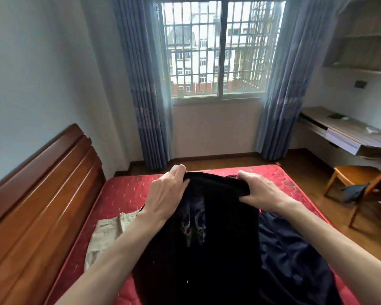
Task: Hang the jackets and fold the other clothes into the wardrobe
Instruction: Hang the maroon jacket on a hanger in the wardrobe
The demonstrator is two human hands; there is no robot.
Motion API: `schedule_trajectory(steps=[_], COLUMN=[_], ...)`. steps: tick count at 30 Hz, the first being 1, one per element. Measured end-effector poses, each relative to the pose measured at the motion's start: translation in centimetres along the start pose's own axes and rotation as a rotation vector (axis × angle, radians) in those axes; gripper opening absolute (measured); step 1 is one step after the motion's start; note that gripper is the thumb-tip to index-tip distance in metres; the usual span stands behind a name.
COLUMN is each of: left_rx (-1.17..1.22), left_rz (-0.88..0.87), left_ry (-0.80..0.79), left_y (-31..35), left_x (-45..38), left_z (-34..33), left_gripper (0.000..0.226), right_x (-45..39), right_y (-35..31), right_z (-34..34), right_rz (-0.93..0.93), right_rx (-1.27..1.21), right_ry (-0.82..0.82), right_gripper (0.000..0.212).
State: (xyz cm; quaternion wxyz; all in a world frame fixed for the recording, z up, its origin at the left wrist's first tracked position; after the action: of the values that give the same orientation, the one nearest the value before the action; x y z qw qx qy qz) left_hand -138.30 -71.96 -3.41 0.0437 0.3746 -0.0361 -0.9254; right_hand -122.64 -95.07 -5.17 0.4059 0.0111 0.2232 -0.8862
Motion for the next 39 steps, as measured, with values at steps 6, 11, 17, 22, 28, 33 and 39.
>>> schedule_trajectory(steps=[6, 11, 17, 22, 28, 33, 39], left_rx=[-0.045, -0.031, 0.005, 0.020, -0.066, -0.049, 0.082], left_rz=[-0.002, 0.024, 0.030, -0.007, -0.130, -0.047, 0.178], left_ry=[0.010, -0.035, 0.040, 0.040, -0.207, -0.301, -0.279], left_y=[2.3, 0.7, -0.1, 0.9, -0.3, -1.0, -0.6], left_x=[-1.3, -0.2, -1.1, -2.0, -1.5, 1.2, 2.6], left_z=[0.5, 0.3, 1.1, 1.1, -1.0, -3.5, -5.2], left_gripper=[0.021, 0.019, 0.018, 0.016, 0.025, 0.035, 0.014], right_x=[-0.5, -0.2, -0.3, -0.2, -1.1, -0.6, 1.9], right_y=[-0.2, -0.1, -0.8, -0.5, 2.1, 3.1, 4.0], right_z=[-5.7, -6.2, -4.7, -4.4, 0.1, 2.1, 2.3], right_rz=[-0.192, -0.163, -0.042, -0.037, -0.137, -0.112, 0.009], right_rx=[0.276, 0.174, 0.180, 0.275, 0.596, 0.434, 0.155], right_ry=[-0.081, 0.176, 0.262, 0.245, 0.069, 0.073, 0.112], right_gripper=[0.057, 0.045, 0.031, 0.036, 0.056, 0.047, 0.025])
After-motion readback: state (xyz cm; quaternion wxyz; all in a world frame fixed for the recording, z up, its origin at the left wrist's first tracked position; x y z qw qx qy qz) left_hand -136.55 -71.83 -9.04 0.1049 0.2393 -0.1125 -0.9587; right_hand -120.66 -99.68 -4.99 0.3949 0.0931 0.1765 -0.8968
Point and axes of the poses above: each hand's wrist, its own x-axis away from the middle knuckle, its own z-axis out of the back of the hand, y = z × x, the point moved 3 cm from there along -x, towards the middle knuckle, and after that the axes turned 1 degree about y, right-handed, at the moved point
